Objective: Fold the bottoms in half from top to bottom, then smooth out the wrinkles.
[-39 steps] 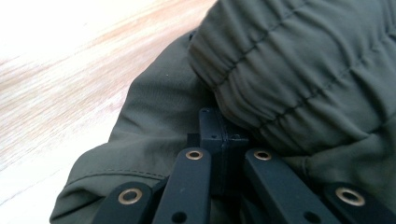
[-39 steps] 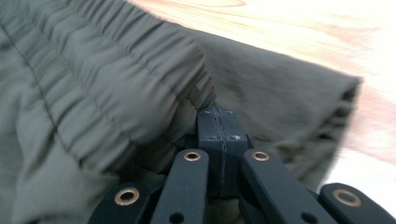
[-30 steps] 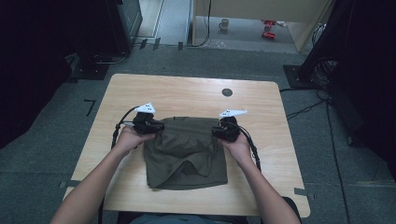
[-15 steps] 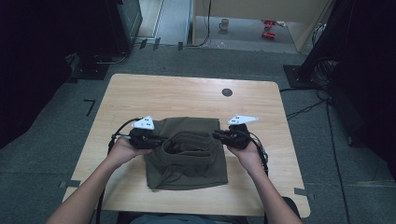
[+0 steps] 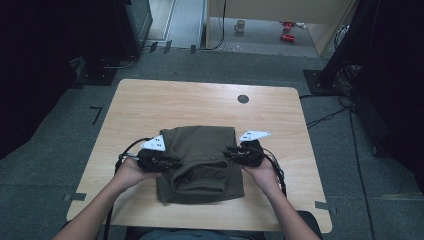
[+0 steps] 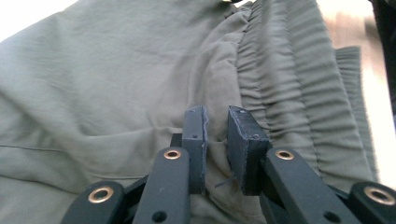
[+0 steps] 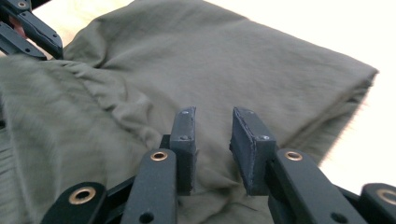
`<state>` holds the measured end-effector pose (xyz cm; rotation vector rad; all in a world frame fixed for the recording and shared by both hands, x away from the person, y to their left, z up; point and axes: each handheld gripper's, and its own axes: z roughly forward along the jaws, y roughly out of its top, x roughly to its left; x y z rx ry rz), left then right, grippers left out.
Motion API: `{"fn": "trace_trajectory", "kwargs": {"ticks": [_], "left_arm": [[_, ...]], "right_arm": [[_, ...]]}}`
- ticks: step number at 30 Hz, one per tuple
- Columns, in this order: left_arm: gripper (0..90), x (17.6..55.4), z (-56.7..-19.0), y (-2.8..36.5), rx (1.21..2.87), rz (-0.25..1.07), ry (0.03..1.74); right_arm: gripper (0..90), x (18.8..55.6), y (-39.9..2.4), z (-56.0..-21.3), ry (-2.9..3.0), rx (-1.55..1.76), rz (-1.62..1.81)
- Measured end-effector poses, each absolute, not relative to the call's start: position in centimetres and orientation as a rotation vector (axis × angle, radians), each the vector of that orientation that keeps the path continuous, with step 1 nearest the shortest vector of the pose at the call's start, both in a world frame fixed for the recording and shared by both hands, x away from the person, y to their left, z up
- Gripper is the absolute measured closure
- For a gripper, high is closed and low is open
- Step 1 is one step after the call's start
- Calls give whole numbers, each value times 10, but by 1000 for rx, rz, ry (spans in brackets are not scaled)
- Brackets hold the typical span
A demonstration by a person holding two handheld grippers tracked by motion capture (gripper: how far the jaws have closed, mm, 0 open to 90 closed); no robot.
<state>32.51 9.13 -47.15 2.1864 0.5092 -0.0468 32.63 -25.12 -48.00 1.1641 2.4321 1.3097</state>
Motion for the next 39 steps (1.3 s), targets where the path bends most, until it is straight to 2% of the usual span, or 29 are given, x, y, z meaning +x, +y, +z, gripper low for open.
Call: {"fn": "trace_trajectory", "kwargs": {"ticks": [2,4,6,7,15,18,21,22,24,31,34,36,39], "left_arm": [[696,322,-473,91,2175,-46,525],[677,319,-475,92,2174,-51,551],[648,317,-476,94,2167,-56,585],[604,316,-476,95,2166,-56,594],[501,304,-470,97,2141,-26,635],[498,301,-467,95,2129,-18,655],[531,297,-463,92,2122,-6,678],[579,295,-461,89,2136,1,686],[620,293,-461,87,2144,15,683],[690,282,-457,78,2141,18,674],[774,277,-461,73,2161,8,663],[779,273,-464,71,2175,-2,652],[783,272,-473,70,2217,-15,642]], "right_arm": [[673,324,-247,-481,2452,1157,1310],[619,320,-244,-483,2453,1145,1315],[605,314,-240,-486,2465,1137,1300],[569,309,-236,-489,2482,1125,1269],[503,292,-232,-482,2443,1094,1291],[505,289,-230,-479,2435,1092,1310],[531,283,-226,-475,2420,1091,1332],[537,280,-222,-473,2417,1091,1329],[560,278,-219,-473,2423,1081,1329],[639,271,-214,-472,2432,1080,1325],[635,264,-209,-475,2439,1075,1332],[643,262,-207,-478,2443,1067,1324],[708,255,-199,-487,2478,1043,1255]]}}
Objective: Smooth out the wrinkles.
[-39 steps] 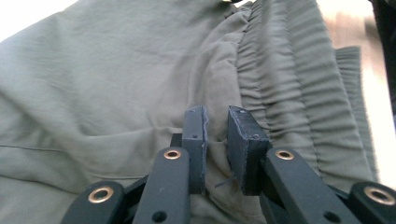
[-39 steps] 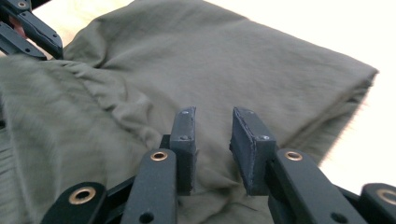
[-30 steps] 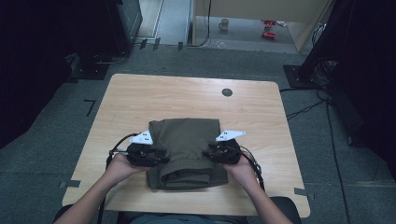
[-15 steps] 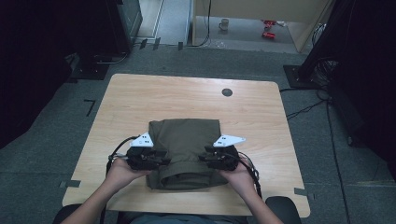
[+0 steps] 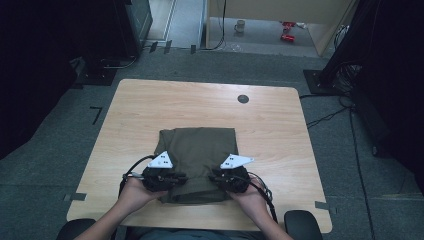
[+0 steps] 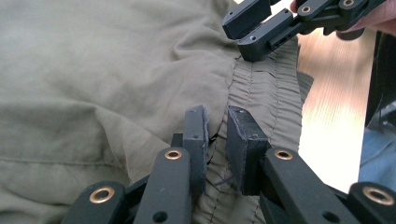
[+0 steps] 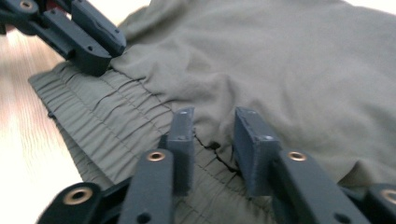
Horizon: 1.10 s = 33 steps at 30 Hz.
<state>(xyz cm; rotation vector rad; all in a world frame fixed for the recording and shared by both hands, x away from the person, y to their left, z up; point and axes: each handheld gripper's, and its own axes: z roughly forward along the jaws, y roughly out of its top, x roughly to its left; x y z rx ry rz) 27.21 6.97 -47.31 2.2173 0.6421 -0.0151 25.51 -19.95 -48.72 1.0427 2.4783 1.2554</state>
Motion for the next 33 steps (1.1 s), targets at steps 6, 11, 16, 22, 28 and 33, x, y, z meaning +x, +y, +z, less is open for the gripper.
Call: {"fn": "trace_trajectory", "kwargs": {"ticks": [6,11,16,22,28,33], "left_arm": [[794,275,-481,65,2250,10,647],[796,281,-483,64,2235,28,680],[795,299,-484,59,2230,104,699],[792,314,-486,56,2209,143,728],[781,332,-486,54,2196,181,775],[754,342,-487,52,2175,210,816]], "right_arm": [[730,257,-197,-496,2499,1022,1199],[744,264,-193,-504,2497,1019,1152],[750,280,-193,-508,2463,1032,1154],[746,295,-196,-509,2439,1066,1158],[751,315,-194,-511,2405,1099,1143],[753,329,-194,-514,2359,1130,1145]]}}
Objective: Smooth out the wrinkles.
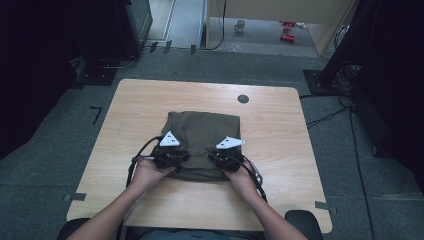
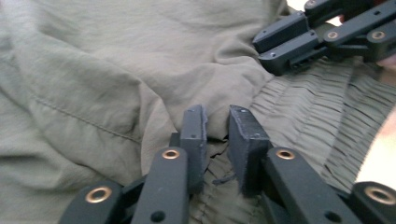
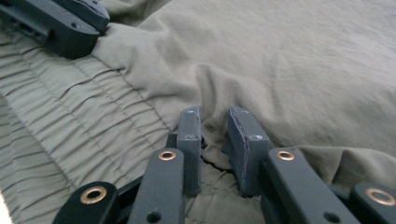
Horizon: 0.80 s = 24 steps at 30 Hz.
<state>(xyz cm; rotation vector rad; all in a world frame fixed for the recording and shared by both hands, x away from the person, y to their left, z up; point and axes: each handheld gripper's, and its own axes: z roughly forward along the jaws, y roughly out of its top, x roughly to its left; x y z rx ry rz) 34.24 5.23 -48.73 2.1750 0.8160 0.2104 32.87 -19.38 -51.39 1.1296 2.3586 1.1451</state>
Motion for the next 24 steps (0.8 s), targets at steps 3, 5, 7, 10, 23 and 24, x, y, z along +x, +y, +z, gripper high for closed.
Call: {"fn": "trace_trajectory", "kwargs": {"ticks": [3,5,7,10,23,24], "left_arm": [[752,344,-486,53,2166,191,833],[734,343,-482,56,2154,167,848],[700,342,-476,60,2137,154,852],[696,336,-467,67,2154,201,824],[724,378,-465,61,2124,173,821],[724,381,-469,58,2153,172,822]], "right_arm": [[743,331,-195,-514,2339,1164,1163],[718,329,-196,-510,2328,1185,1186],[703,325,-199,-503,2318,1199,1222],[703,315,-202,-492,2308,1174,1229],[731,313,-221,-490,2306,1217,1164],[731,313,-221,-491,2312,1217,1153]]}}
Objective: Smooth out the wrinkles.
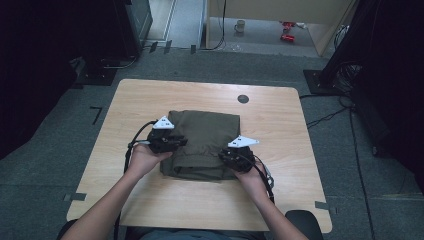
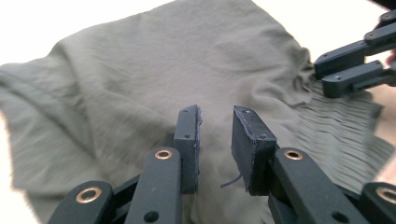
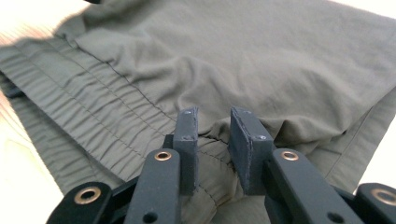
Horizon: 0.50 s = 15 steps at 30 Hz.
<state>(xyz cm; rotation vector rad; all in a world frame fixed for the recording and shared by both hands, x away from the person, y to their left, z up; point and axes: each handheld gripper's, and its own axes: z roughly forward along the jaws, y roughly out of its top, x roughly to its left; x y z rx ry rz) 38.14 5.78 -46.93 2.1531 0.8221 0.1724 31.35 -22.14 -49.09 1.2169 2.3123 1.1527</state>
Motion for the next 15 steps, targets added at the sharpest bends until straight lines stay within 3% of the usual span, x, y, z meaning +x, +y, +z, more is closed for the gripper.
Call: {"fn": "trace_trajectory", "kwargs": {"ticks": [3,7,12,15], "left_arm": [[687,387,-487,60,2240,184,887],[606,386,-493,77,2239,221,965],[592,386,-498,88,2200,164,1014],[583,383,-495,85,2214,203,991]], "right_arm": [[726,313,-221,-496,2348,1218,1107],[724,312,-221,-498,2362,1213,1088],[723,309,-220,-501,2364,1197,1088],[719,309,-221,-501,2367,1188,1094]]}}
